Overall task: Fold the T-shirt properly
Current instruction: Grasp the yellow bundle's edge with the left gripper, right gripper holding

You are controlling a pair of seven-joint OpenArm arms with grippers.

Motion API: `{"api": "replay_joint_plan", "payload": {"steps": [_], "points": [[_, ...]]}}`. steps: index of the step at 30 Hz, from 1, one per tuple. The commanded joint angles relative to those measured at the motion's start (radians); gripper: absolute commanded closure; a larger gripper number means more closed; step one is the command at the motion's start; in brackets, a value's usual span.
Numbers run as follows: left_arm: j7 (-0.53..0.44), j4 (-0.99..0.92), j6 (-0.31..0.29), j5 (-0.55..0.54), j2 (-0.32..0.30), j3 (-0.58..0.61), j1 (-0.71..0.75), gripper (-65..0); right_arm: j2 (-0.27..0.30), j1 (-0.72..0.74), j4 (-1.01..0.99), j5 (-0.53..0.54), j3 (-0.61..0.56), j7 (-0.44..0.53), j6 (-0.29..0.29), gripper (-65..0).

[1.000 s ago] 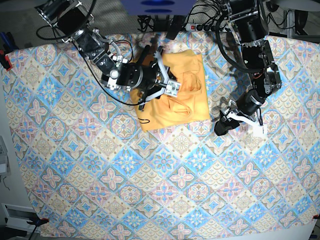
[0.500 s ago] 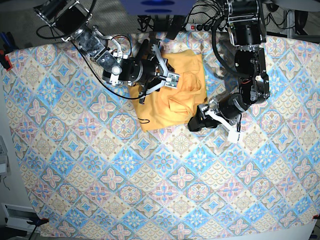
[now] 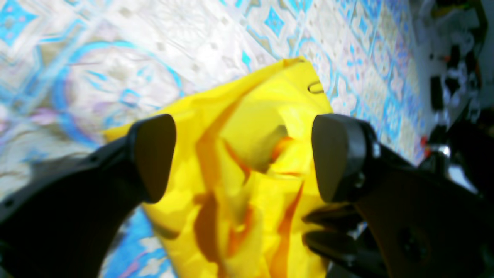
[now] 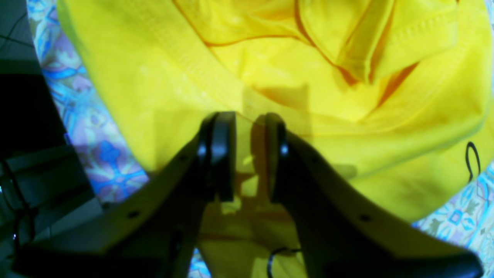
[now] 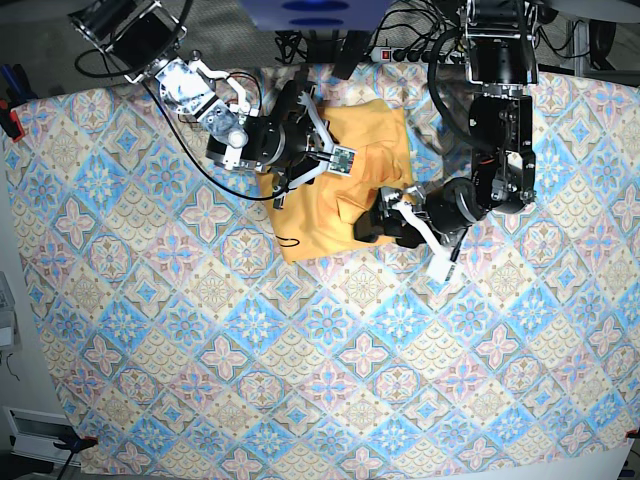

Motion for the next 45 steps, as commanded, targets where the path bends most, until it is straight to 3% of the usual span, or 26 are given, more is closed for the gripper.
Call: {"api": "replay_joint_plan", "payload": {"steps": [1,8,19,27,45], "points": [[-0.014,-0.001,-0.005,-0.02,-0.006,0.017,-0.017,-53.7,-0.002,0.015,0.014,0.006,0.006,0.018,-0.004,-12.8],[-0.015,-0.054,-0.003,-0.017,-0.007,0.034,-0.035,-46.6,-0.002,0.015,0.014,0.006,0.006,0.018,-0.004,-12.8],[-0.072,-0.07,-0.002,0.184,0.031,0.034,-0.047,-10.0,-0.002,0.015,0.014,0.006,0.006,0.02,-0.004,-12.8],[-0.12,-0.068,0.0,0.207,0.022,0.029,-0.069,-9.4,-0.002,0.012,0.017,0.006,0.006,0.02,-0.004,-12.8],[-0.121,0.036,0.0,0.205,-0.047,0.002,-0.058,-9.5,-0.002,0.012,0.017,0.006,0.006,0.02,-0.004,-12.8]]}}
